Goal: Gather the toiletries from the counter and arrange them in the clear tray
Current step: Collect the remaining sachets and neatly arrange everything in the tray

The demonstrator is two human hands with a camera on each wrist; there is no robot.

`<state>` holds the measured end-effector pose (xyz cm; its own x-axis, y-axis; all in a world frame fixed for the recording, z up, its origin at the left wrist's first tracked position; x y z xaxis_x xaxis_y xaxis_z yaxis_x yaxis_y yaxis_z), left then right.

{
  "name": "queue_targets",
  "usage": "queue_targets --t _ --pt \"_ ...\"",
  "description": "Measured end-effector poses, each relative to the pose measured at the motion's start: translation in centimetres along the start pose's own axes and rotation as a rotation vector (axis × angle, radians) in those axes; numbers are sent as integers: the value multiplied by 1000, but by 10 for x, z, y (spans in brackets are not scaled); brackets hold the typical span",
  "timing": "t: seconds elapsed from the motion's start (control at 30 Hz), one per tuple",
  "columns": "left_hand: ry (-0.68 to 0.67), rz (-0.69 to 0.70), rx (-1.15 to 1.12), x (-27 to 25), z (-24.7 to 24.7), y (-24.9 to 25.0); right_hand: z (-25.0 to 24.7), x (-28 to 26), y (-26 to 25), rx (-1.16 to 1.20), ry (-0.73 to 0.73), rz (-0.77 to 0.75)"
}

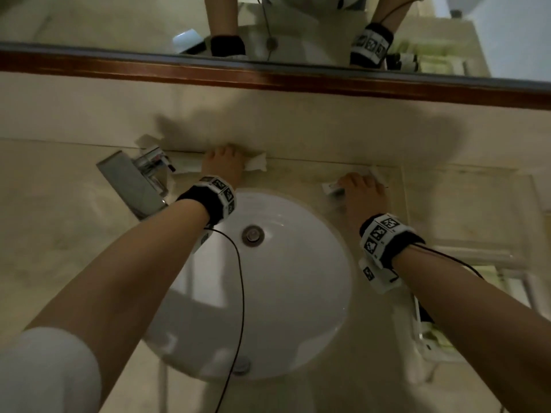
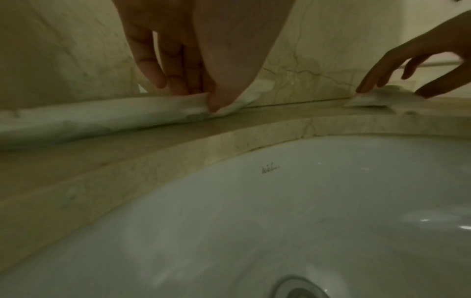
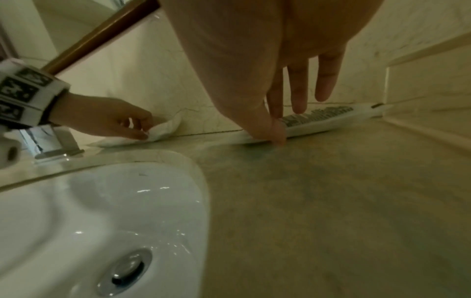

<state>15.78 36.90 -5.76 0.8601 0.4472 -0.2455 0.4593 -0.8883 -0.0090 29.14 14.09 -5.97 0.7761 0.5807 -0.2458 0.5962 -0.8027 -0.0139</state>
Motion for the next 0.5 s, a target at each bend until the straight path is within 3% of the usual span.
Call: queue_targets --t 0.23,0.5 --pt "135 122 -17 -17 -27 29 -11 4 -4 -56 60 -104" --pt "193 231 -296 -47 -70 98 -50 -33 28 432 58 0"
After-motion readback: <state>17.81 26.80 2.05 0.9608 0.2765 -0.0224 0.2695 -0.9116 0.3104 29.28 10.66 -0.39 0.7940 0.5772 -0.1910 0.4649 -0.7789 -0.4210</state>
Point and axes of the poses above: each hand's wrist, its own x-axis towards the middle knuckle, its own z-axis out of the palm, y = z × x, the point moved 5 cm from there along x, towards the middle knuckle, and after that the axes turned 10 degrees about z, right-handed, at the moved point
